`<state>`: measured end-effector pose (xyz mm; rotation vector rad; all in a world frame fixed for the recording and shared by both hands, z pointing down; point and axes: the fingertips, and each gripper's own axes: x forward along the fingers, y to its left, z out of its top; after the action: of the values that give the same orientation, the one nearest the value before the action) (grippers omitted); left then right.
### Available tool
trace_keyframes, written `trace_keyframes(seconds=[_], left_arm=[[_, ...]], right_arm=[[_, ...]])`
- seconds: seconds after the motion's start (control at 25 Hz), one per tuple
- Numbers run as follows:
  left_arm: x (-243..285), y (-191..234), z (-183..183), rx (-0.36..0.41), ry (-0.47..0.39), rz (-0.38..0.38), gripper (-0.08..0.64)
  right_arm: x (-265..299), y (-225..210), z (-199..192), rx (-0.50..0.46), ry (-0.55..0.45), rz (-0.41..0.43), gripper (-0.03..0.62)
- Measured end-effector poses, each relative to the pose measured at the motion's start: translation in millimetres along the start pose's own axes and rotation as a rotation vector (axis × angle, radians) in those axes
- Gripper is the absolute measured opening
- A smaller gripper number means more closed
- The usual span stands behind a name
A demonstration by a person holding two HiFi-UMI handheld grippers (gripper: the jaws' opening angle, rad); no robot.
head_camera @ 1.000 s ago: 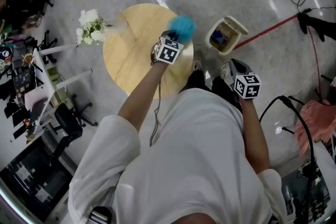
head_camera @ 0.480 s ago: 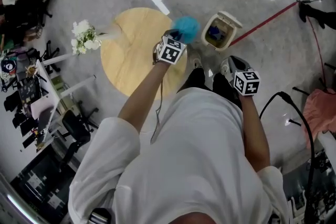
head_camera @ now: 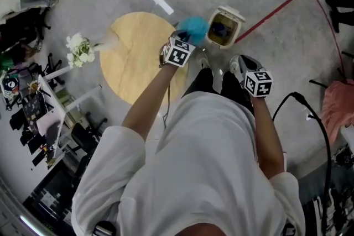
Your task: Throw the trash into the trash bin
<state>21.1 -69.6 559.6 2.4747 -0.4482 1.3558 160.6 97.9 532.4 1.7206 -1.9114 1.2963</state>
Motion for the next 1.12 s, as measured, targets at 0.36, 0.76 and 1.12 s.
trace_keyframes(seconds=[0.36,0.76,1.12], left_arm=[[29.0,-29.4,18.2,0.031,0.023,-0.047,0.008],[65.7,-45.7,24.1,0.048,0.056,-0.074,0.008],[103.0,-69.1,12.3,0.015,0.093,-0.097,0.009]], right_arm=[[-11.9,-25.4,-9.5,0.049,-0.004,-0.022,0.000],[-8.5,-63.3,-16.5,0.102,-0.004,-0.047,0.000],[-0.7,-89.4,-33.3,0.132,0.023,-0.042,0.000]])
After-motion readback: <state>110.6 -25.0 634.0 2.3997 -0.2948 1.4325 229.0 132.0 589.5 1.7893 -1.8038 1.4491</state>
